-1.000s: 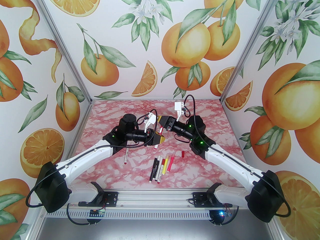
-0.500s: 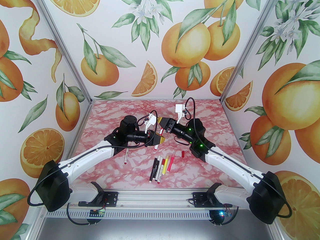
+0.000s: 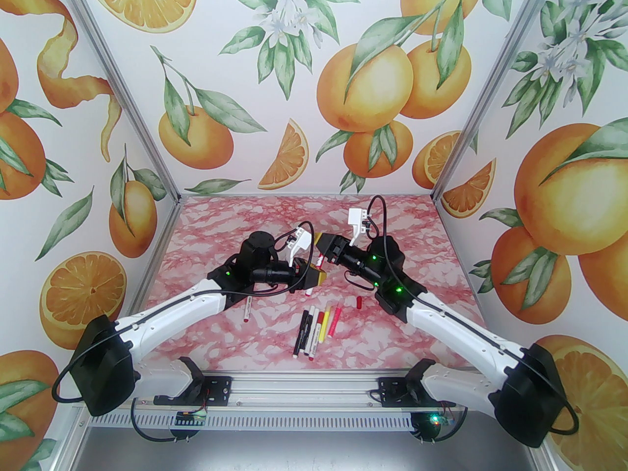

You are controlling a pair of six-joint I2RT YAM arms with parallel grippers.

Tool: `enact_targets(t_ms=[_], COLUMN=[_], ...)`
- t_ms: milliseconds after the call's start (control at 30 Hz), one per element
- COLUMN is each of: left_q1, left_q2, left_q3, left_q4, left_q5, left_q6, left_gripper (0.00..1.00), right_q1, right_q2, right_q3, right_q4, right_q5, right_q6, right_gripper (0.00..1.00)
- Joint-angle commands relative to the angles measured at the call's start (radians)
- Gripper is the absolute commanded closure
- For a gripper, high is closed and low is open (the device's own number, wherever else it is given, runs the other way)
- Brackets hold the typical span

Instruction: Open the pen caps

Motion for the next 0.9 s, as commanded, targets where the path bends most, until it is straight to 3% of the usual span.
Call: enact_targets(t_ms=[0,333,567,767,867], left_q1=[-0.048,-0.056,-0.053,0.004,0.037], left_q2=[-0.033,-0.019,-0.045,-0.097,-0.132], left_q3=[-0.052,-0.017,-0.019,-0.045,-0.062], left_q4=[-0.066,-0.179,-0.143,-0.129,-0.178], left_q5=[0.064,0.051,0.026,-0.012,-0.069], left_q6=[0.049,0.138,0.111,0.071,0.074], left_gripper=[1.0,1.0,1.0,1.0,1.0], right_q1=[-0.084,-0.143,-0.144,-0.164,-0.164], right_q2=[-0.026,0.025,0.0,-0.009,-0.035], right_q3=[0.091,0.221,0.215,0.213,0.174], right_q4=[0.011,-0.097,-0.174,-0.433,-0.587], right_q5=[0.146,-0.103,-0.032,-0.005,0.074], right_q6=[0.002,-0.001,-0.082,-0.212,-0.268], right_gripper=[1.0,1.0,1.0,1.0,1.0])
